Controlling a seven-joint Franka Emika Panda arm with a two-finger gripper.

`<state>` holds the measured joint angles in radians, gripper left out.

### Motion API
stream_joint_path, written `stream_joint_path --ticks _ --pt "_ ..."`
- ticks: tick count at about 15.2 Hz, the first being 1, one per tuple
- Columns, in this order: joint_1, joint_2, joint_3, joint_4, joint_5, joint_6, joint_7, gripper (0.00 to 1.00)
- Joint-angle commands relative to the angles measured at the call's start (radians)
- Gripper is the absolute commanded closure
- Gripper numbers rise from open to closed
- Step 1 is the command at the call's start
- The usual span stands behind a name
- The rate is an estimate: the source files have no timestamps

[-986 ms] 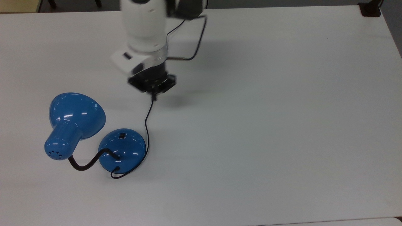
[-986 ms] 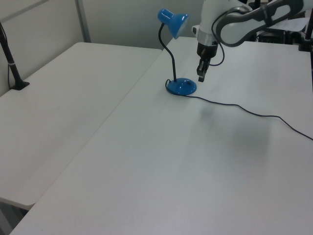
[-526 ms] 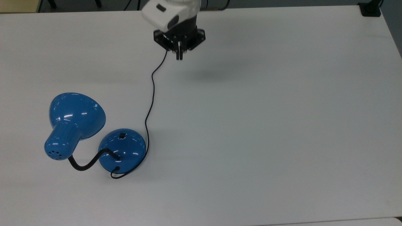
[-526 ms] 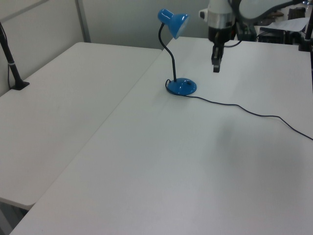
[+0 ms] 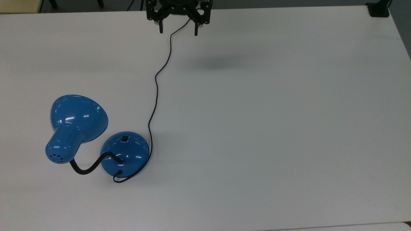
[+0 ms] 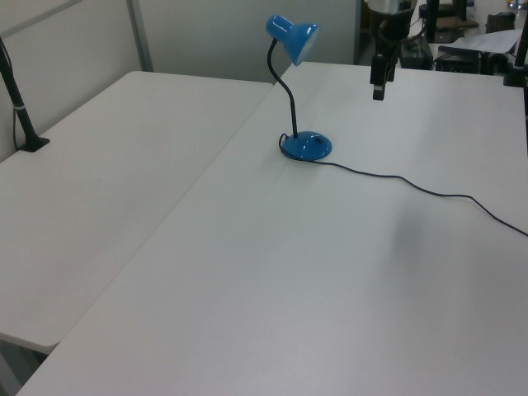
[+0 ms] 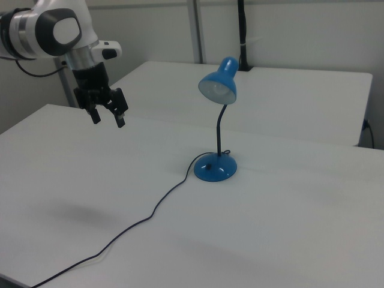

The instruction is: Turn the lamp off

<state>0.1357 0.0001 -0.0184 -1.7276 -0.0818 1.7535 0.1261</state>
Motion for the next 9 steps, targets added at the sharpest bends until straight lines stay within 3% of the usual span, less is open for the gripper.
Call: stream_joint_path --ticks 1,5,9 --pt "0.007 0.015 -0.009 0.049 -0.012 -0.028 0.043 0.00" --pt "-0.011 0.061 -0.012 0.132 -0.009 -0.063 0.041 0.00" --pt "-0.015 0.061 -0.009 0.135 -0.009 -0.101 0.032 0.00"
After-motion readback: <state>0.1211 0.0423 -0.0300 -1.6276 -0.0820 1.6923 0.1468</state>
